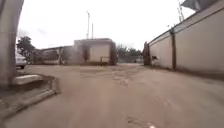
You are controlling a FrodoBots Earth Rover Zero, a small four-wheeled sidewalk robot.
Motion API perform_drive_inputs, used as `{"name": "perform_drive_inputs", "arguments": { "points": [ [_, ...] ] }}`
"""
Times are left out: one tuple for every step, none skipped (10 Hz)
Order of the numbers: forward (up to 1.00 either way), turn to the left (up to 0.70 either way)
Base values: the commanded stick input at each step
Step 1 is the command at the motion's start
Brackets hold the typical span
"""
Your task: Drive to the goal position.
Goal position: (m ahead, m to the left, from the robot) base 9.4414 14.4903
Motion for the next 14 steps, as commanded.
{"name": "perform_drive_inputs", "arguments": {
  "points": [
    [0.50, 0.09],
    [0.50, 0.00],
    [0.50, 0.00],
    [0.50, 0.00],
    [0.50, 0.00],
    [0.50, 0.00],
    [0.50, 0.00],
    [0.50, 0.00],
    [0.50, 0.00],
    [0.50, 0.00],
    [0.50, 0.00],
    [0.50, 0.00],
    [0.50, 0.00],
    [0.50, 0.00]
  ]
}}
